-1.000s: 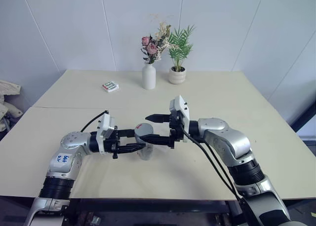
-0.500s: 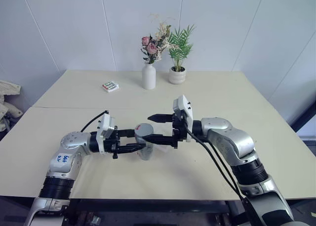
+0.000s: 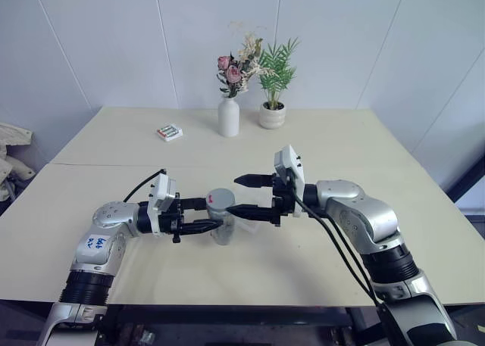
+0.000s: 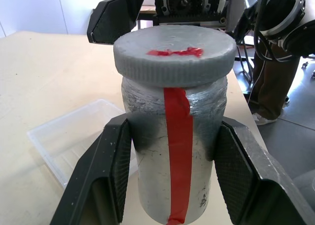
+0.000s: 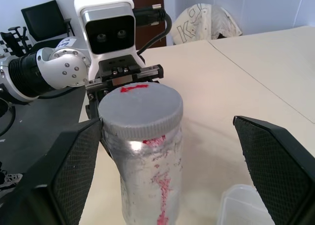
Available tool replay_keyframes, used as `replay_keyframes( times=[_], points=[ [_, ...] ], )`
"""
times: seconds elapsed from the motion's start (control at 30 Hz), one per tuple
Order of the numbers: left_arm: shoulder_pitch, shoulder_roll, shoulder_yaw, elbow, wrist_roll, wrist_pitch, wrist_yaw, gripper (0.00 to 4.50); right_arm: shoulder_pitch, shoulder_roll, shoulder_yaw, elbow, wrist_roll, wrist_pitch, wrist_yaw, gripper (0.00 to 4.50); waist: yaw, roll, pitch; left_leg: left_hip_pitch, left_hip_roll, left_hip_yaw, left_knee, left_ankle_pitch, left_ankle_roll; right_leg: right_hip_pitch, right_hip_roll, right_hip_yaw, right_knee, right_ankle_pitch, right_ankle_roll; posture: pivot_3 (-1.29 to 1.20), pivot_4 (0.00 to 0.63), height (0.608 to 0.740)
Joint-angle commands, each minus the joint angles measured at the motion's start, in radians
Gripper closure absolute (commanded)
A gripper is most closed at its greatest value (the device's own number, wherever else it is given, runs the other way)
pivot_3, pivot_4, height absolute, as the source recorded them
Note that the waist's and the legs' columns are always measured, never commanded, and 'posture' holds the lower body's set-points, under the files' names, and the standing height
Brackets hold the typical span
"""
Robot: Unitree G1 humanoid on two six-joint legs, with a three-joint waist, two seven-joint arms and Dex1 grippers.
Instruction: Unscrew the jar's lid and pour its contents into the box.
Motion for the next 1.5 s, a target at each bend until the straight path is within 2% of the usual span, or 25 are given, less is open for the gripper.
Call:
replay_keyframes(
  times=[0.03, 0.5, 0.97, 1.5],
  points=[
    [-0.018, 0.002, 0.005, -0.033, -0.013, -0.016, -0.018, 2.40, -0.001, -0.007, -0.034, 0.003, -0.001, -0.016, -0.008, 0.04, 0.000, 0.000, 0.000, 0.000, 0.000, 0.000, 0.000, 0.000, 0.000, 0.000, 0.000, 0.000, 0.000, 0.000, 0.000, 0.00, 0.150, 0.740],
    [-0.013, 0.003, 0.009, -0.037, -0.013, -0.013, -0.017, 2.40, 0.014, -0.042, -0.049, -0.057, 0.088, 0.054, 0.072, 0.04, -0.001, 0.000, 0.000, 0.000, 0.000, 0.000, 0.000, 0.000, 0.000, 0.000, 0.000, 0.000, 0.000, 0.000, 0.000, 0.00, 0.150, 0.740],
    [-0.008, 0.000, 0.010, -0.046, -0.016, -0.009, -0.013, 2.40, -0.033, 0.077, 0.004, -0.051, 0.051, 0.040, 0.007, 0.04, -0.001, 0.000, 0.000, 0.000, 0.000, 0.000, 0.000, 0.000, 0.000, 0.000, 0.000, 0.000, 0.000, 0.000, 0.000, 0.00, 0.150, 0.740],
    [-0.015, -0.003, 0.007, -0.043, -0.016, -0.007, -0.015, 2.40, -0.058, 0.132, 0.051, -0.005, -0.005, 0.019, -0.009, 0.04, 0.000, 0.000, 0.000, 0.000, 0.000, 0.000, 0.000, 0.000, 0.000, 0.000, 0.000, 0.000, 0.000, 0.000, 0.000, 0.00, 0.150, 0.740]
  ],
)
